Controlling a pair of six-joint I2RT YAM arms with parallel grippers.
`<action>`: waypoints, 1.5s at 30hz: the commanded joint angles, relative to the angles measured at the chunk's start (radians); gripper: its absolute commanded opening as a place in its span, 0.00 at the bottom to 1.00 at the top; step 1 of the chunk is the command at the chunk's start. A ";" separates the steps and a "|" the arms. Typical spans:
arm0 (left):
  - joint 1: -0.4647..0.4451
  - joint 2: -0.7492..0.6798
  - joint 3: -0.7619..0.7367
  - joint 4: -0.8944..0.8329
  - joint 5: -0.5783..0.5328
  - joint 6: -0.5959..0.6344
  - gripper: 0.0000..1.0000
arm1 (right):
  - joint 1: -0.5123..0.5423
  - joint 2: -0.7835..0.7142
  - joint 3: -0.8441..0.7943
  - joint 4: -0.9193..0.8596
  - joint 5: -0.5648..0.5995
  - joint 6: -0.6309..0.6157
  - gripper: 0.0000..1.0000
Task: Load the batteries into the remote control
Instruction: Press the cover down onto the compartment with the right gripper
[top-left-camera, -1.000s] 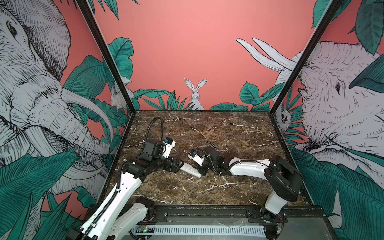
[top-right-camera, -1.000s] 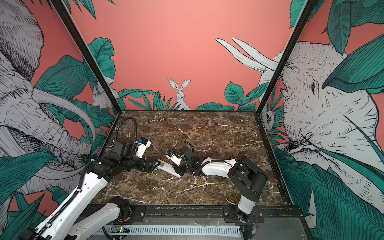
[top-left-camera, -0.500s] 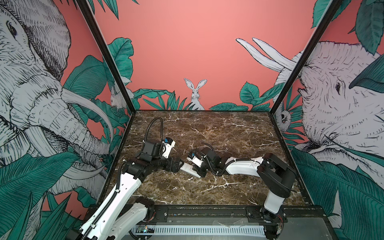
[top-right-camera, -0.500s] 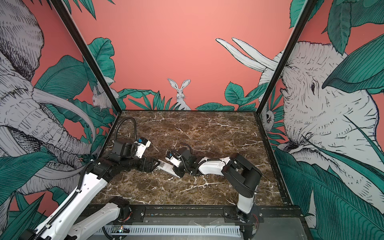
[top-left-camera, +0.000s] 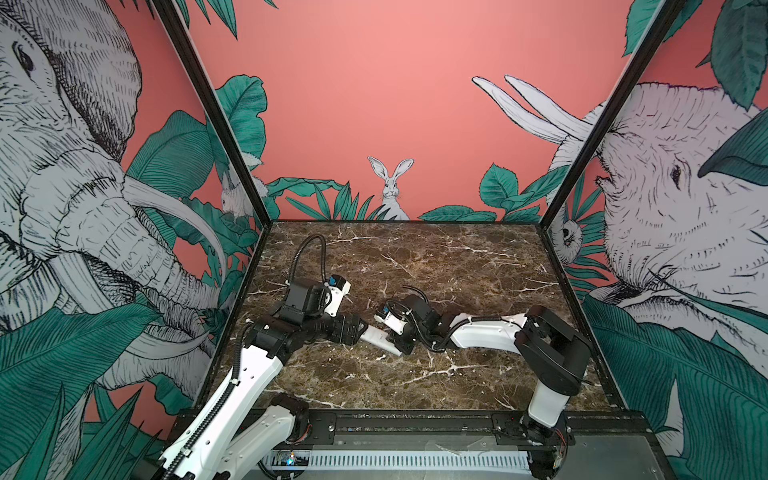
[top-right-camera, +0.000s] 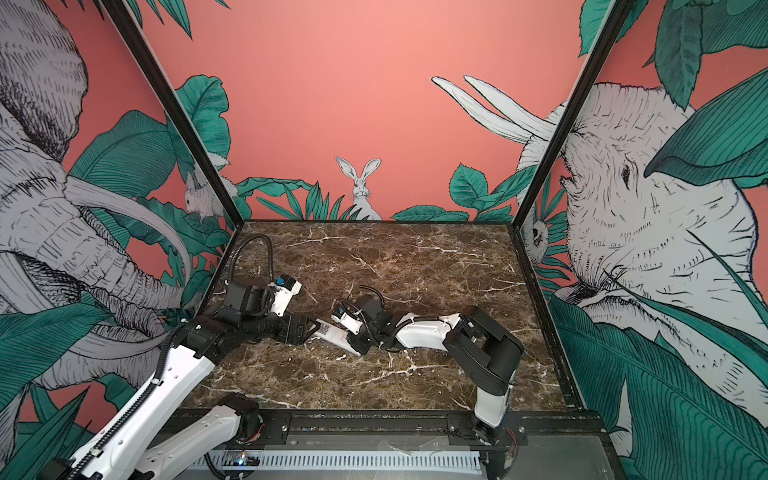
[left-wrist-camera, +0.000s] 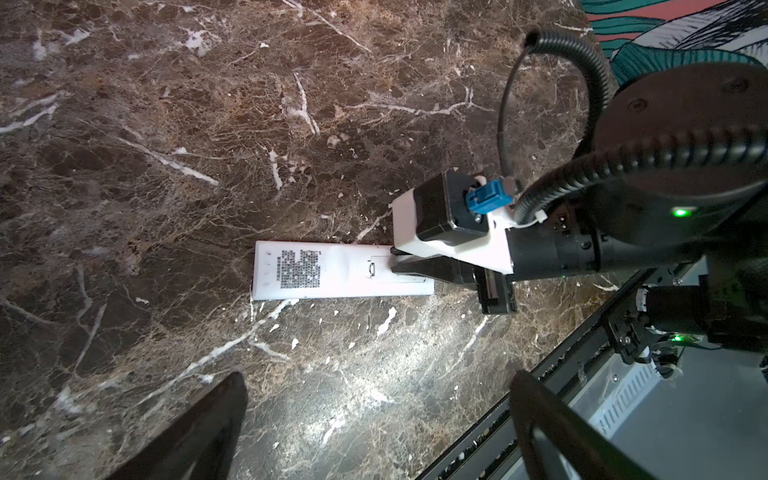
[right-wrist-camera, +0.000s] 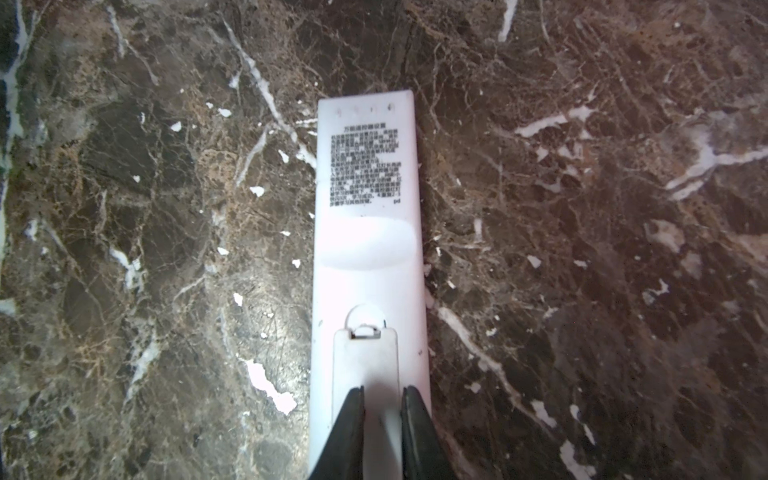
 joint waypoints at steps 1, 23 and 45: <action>0.002 -0.020 -0.011 0.001 -0.007 0.012 0.99 | -0.003 0.016 0.032 -0.060 0.004 -0.028 0.18; 0.003 -0.030 -0.012 0.001 -0.013 0.012 0.99 | 0.003 -0.103 -0.069 -0.178 0.098 -0.039 0.25; 0.003 -0.045 -0.013 0.001 -0.021 0.012 0.99 | 0.016 -0.084 0.042 -0.148 0.092 -0.021 0.69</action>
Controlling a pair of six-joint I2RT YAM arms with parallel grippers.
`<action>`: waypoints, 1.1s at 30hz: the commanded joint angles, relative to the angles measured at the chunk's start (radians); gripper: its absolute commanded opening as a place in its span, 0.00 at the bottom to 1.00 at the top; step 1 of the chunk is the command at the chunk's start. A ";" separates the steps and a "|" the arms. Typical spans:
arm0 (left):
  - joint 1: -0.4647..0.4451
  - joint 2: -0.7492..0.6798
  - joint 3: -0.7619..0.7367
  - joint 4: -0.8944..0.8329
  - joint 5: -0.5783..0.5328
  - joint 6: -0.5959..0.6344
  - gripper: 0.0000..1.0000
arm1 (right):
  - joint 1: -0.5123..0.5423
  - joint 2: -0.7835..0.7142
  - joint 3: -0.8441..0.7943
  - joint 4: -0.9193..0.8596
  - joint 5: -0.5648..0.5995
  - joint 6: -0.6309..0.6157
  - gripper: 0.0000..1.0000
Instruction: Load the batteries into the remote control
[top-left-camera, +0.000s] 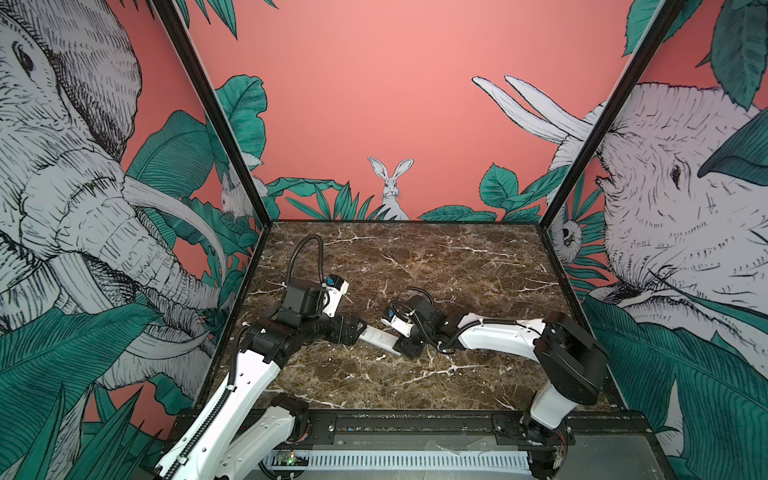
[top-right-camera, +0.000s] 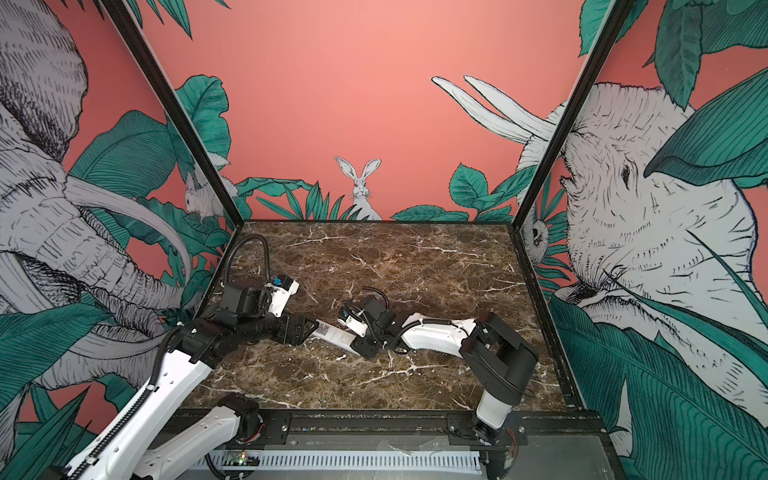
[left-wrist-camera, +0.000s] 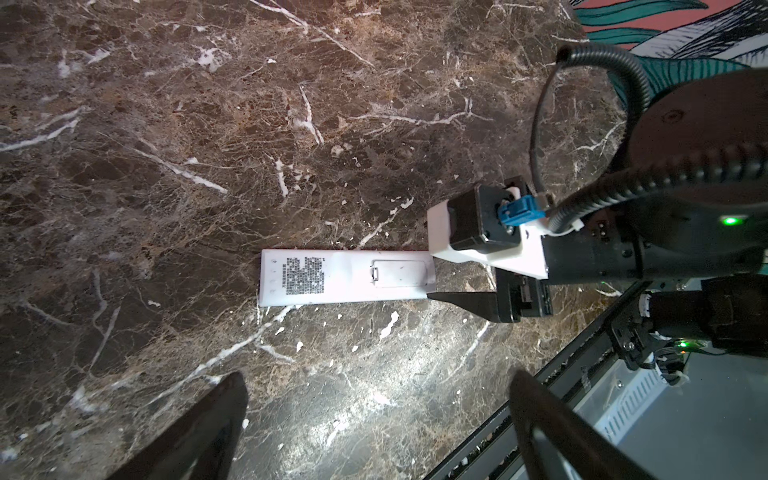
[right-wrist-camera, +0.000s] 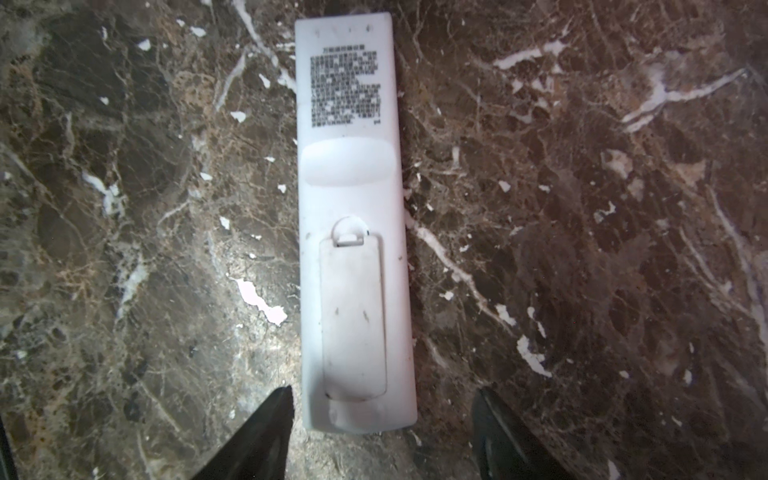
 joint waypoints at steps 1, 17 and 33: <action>0.002 -0.014 -0.012 0.001 -0.005 0.012 0.99 | 0.007 0.016 0.057 0.019 0.013 0.016 0.70; 0.002 -0.030 -0.013 0.001 -0.012 0.011 0.99 | 0.007 0.160 0.121 -0.055 0.080 0.008 0.71; 0.004 -0.028 -0.013 0.003 -0.013 0.011 0.99 | 0.007 0.031 0.071 -0.075 0.078 -0.020 0.73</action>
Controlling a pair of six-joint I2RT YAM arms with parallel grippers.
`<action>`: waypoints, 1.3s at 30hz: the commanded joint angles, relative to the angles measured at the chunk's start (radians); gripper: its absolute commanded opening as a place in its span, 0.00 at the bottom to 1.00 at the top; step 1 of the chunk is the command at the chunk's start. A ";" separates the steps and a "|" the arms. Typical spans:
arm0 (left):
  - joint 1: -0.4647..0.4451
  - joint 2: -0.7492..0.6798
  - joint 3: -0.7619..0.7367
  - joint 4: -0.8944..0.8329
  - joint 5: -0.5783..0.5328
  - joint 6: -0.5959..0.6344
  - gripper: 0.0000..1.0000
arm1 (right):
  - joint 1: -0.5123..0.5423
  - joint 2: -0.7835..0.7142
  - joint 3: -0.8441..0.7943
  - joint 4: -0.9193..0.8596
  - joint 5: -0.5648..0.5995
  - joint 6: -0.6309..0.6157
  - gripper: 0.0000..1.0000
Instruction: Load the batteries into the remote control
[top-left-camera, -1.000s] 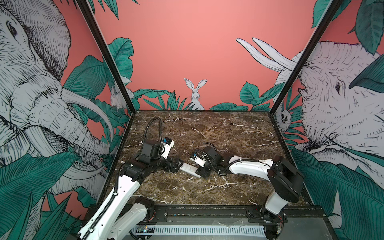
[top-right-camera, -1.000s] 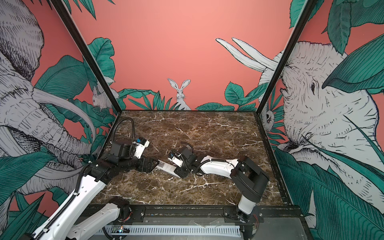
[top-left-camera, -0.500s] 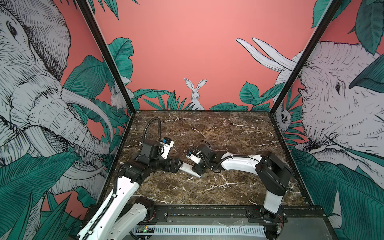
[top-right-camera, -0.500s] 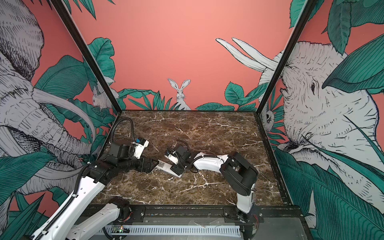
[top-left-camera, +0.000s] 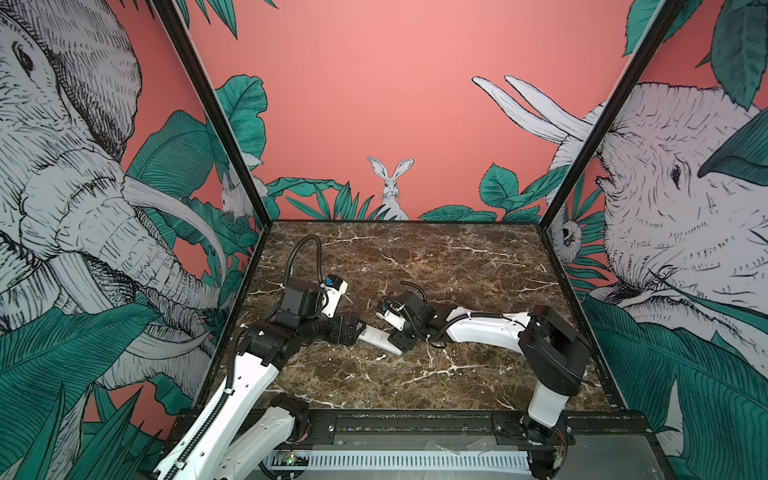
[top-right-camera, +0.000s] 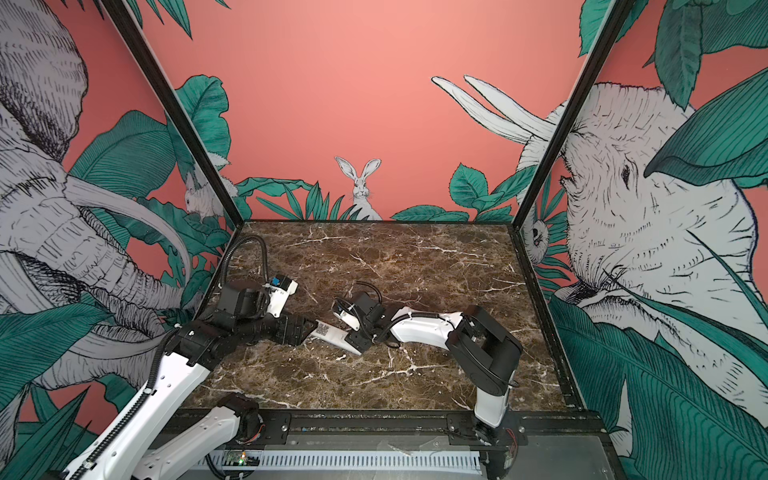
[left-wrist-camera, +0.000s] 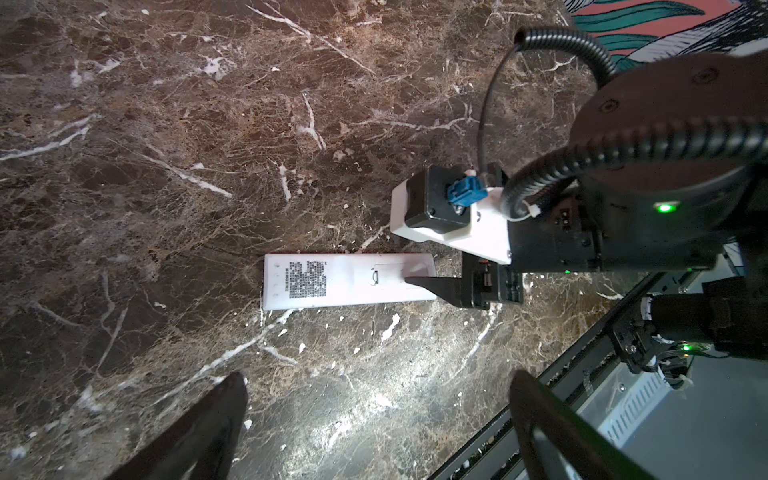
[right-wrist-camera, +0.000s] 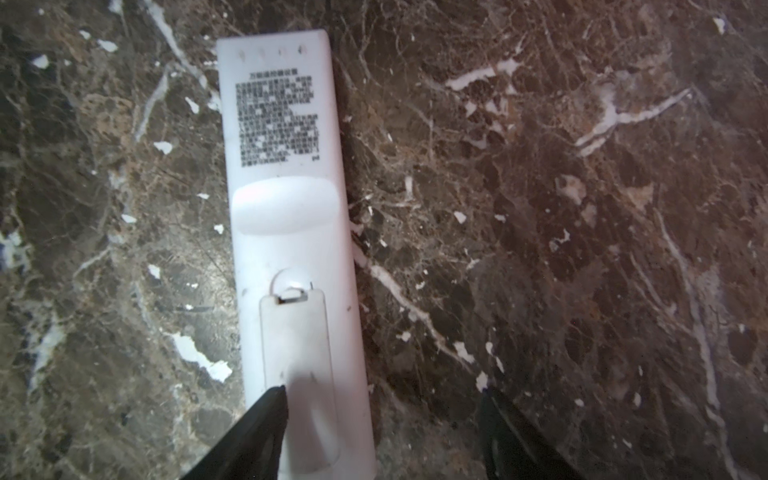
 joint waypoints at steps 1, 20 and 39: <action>0.002 -0.012 -0.012 0.003 -0.006 0.011 0.99 | 0.003 -0.057 -0.038 -0.020 -0.030 -0.027 0.74; 0.005 -0.016 -0.012 0.003 -0.009 0.011 0.99 | 0.035 0.036 0.006 -0.011 -0.083 -0.014 0.76; 0.005 -0.026 -0.014 0.003 -0.014 0.011 0.99 | 0.047 0.156 0.084 -0.006 -0.118 0.025 0.58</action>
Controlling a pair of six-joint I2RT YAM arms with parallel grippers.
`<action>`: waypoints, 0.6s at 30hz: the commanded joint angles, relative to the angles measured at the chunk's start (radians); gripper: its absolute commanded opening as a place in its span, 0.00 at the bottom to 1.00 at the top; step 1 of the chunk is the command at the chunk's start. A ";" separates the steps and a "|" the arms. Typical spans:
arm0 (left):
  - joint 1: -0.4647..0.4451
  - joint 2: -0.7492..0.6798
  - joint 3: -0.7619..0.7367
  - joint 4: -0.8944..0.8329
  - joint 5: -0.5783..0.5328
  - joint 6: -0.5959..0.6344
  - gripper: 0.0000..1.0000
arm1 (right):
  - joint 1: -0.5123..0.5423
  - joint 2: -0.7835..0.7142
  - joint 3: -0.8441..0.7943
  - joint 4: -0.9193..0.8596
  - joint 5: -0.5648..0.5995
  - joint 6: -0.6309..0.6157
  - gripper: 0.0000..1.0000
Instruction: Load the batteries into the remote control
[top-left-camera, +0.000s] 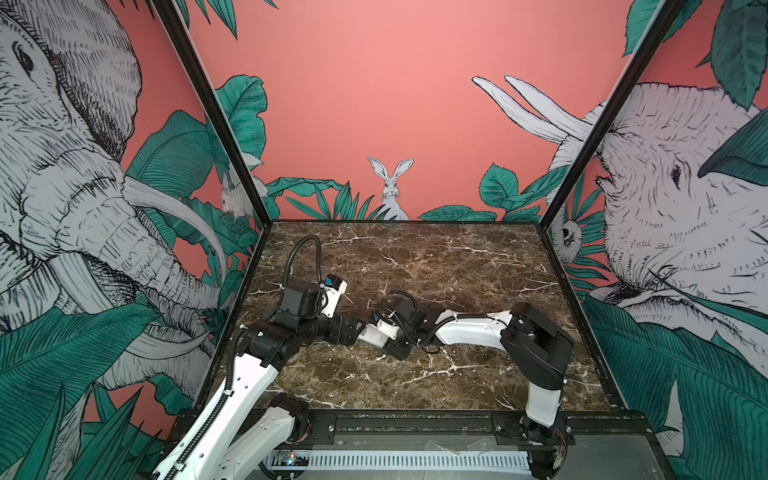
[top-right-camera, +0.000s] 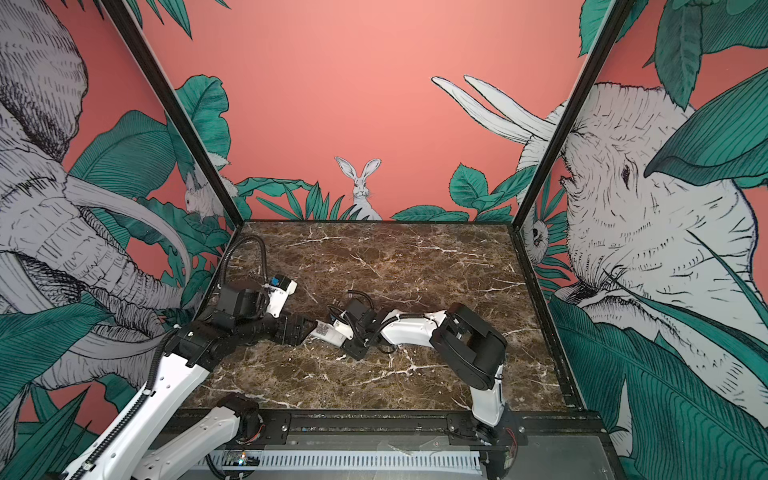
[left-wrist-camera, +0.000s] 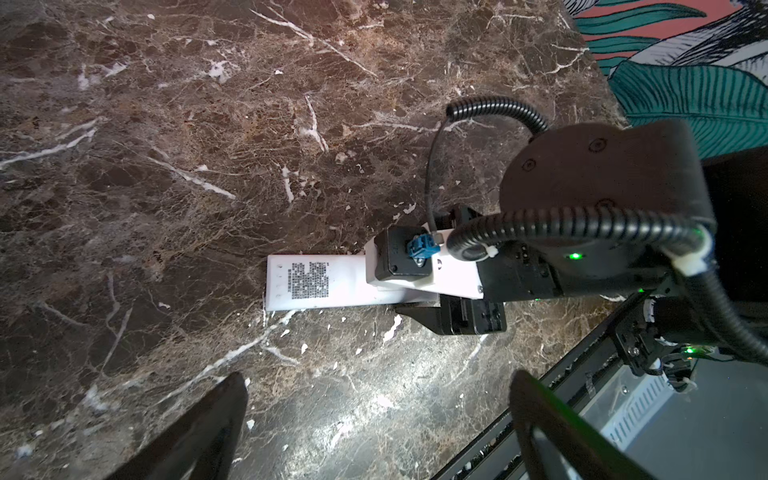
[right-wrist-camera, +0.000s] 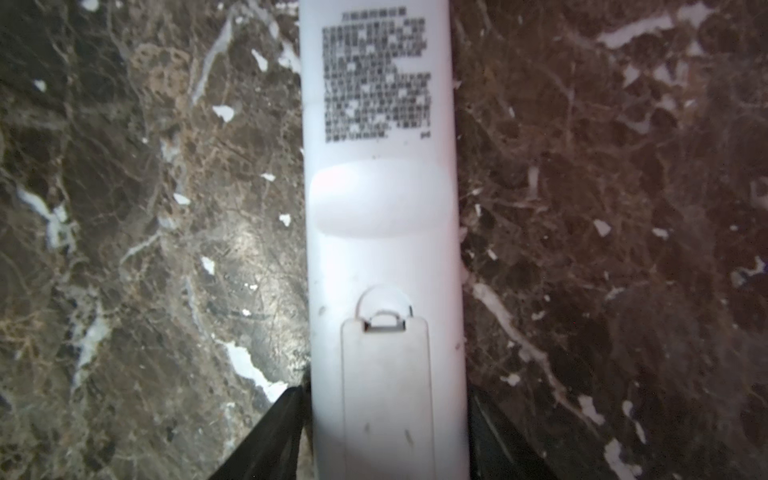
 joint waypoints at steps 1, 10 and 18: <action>0.005 -0.021 -0.013 0.003 -0.006 0.011 0.99 | 0.008 0.039 0.029 -0.004 -0.019 0.015 0.58; 0.005 -0.025 -0.014 0.003 -0.010 0.010 0.99 | 0.008 0.077 0.080 -0.027 -0.020 0.034 0.48; 0.004 -0.045 -0.024 0.073 0.011 -0.033 1.00 | -0.009 -0.021 0.025 0.073 -0.081 0.082 0.39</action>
